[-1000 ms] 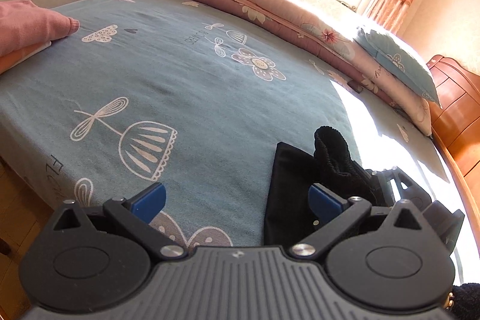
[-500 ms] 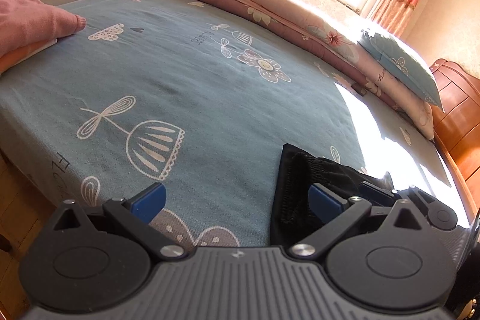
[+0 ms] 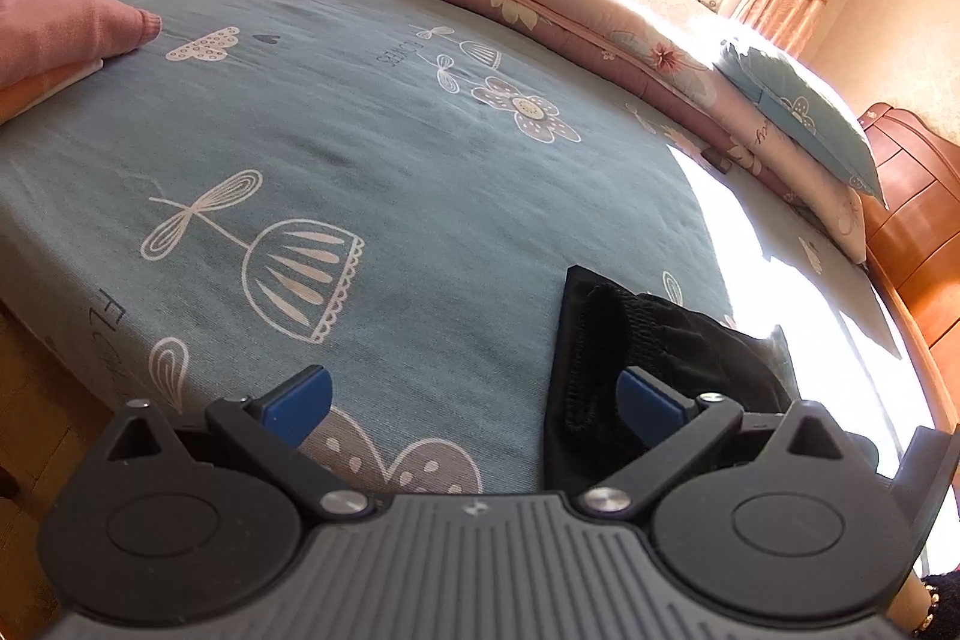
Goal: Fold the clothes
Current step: 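Fold the held waistband end over onto the pants with the right gripper, then open the right gripper to release the waistband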
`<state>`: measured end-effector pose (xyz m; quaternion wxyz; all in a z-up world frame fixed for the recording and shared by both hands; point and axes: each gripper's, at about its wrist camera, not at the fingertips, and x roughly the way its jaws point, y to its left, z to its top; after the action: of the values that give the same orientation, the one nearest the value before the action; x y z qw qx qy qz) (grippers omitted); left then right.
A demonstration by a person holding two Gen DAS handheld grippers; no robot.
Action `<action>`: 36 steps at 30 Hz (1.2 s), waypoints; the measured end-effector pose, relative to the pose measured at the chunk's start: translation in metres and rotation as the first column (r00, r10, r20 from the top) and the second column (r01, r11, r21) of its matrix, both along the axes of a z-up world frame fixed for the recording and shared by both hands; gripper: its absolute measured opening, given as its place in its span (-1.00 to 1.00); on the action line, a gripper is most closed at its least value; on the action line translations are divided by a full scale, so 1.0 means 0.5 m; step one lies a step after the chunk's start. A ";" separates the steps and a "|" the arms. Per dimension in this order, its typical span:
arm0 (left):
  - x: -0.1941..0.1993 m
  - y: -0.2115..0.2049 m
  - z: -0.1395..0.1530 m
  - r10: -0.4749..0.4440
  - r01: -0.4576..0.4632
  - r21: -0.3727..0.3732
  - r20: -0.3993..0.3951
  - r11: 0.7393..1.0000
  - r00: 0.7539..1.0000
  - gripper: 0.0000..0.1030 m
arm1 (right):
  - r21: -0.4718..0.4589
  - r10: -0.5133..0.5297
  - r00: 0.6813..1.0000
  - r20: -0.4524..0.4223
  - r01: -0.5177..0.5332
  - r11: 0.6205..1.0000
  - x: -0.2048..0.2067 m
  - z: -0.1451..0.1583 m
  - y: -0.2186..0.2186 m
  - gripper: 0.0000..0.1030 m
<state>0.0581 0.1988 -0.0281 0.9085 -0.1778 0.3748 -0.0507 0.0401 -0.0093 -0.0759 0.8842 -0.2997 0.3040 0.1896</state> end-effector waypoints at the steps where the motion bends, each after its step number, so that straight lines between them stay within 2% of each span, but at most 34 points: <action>1: 0.001 0.002 -0.002 0.004 -0.004 0.001 -0.004 1.000 1.000 0.96 | 0.002 -0.009 1.000 0.007 0.009 1.000 0.002 0.000 0.002 -0.72; 3: 0.004 0.004 -0.007 0.009 -0.009 0.003 -0.014 1.000 1.000 0.96 | 0.057 -0.020 1.000 0.005 0.020 0.998 0.003 0.018 0.004 -0.73; 6: 0.010 -0.001 -0.012 0.003 -0.003 0.001 -0.021 1.000 1.000 0.96 | 0.094 -0.013 1.000 0.006 0.012 0.995 0.003 0.039 0.014 -0.73; 10: 0.014 -0.014 -0.012 -0.023 0.023 0.006 -0.024 1.000 0.999 0.96 | 0.064 -0.016 0.999 -0.046 0.019 0.998 0.014 -0.002 0.023 -0.69; 12: 0.018 -0.021 -0.010 -0.040 0.041 0.014 -0.028 0.999 0.999 0.96 | 0.110 -0.002 0.999 -0.043 0.007 0.994 0.002 0.011 0.011 -0.66; 13: 0.021 -0.026 -0.007 -0.053 0.053 0.018 -0.029 0.998 0.998 0.96 | 0.137 0.007 0.999 -0.038 -0.002 0.991 -0.005 0.020 0.004 -0.64; 15: 0.034 -0.042 0.002 -0.095 0.095 0.018 -0.028 0.995 0.995 0.96 | 0.189 0.024 0.999 -0.027 -0.019 0.982 -0.020 0.039 -0.010 -0.46; 18: 0.066 -0.080 0.026 -0.197 0.197 -0.033 0.005 0.980 0.980 0.96 | 0.273 0.011 1.000 0.002 -0.011 0.962 -0.041 0.075 -0.045 -0.45; 21: 0.116 -0.135 0.045 -0.308 0.313 -0.158 0.061 0.936 0.950 0.96 | 0.288 -0.066 0.998 0.018 0.058 0.956 -0.050 0.082 -0.083 -0.41; 23: 0.166 -0.184 0.042 -0.373 0.383 -0.266 0.089 0.885 0.924 0.96 | 0.312 -0.120 0.993 -0.004 0.115 0.943 -0.055 0.073 -0.113 -0.41; 24: 0.198 -0.215 0.029 -0.404 0.406 -0.330 0.080 0.852 0.911 0.96 | 0.324 -0.146 0.989 -0.016 0.143 0.935 -0.057 0.069 -0.129 -0.41; 26: 0.252 -0.270 -0.006 -0.448 0.417 -0.427 0.031 0.802 0.894 0.96 | 0.344 -0.194 0.980 -0.041 0.196 0.918 -0.064 0.060 -0.157 -0.41; 28: 0.286 -0.312 -0.047 -0.464 0.400 -0.474 -0.022 0.784 0.885 0.95 | 0.355 -0.227 0.973 -0.053 0.230 0.906 -0.074 0.054 -0.181 -0.40; 29: 0.298 -0.326 -0.064 -0.465 0.391 -0.482 -0.039 0.784 0.884 0.95 | 0.361 -0.241 0.969 -0.055 0.244 0.900 -0.080 0.054 -0.195 -0.35; 30: 0.304 -0.330 -0.080 -0.446 0.370 -0.471 -0.058 0.801 0.893 0.95 | 0.366 -0.254 0.966 -0.057 0.257 0.894 -0.085 0.054 -0.209 -0.32; 33: 0.307 -0.302 -0.124 -0.364 0.291 -0.393 -0.124 0.872 0.923 0.95 | 0.391 -0.290 0.956 -0.052 0.286 0.875 -0.095 0.057 -0.246 -0.26; 34: 0.302 -0.282 -0.136 -0.346 0.273 -0.390 -0.127 0.879 0.930 0.86 | 0.404 -0.302 0.952 -0.056 0.299 0.865 -0.094 0.056 -0.261 -0.26; 36: 0.286 -0.245 -0.146 -0.346 0.275 -0.416 -0.103 0.867 0.933 0.67 | 0.425 -0.321 0.944 -0.073 0.321 0.847 -0.090 0.049 -0.283 -0.25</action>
<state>0.2011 0.0765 -0.1012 0.7973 -0.2984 0.4583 -0.2555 -0.0050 -0.1508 -0.0513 0.9477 -0.0418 0.2998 0.1016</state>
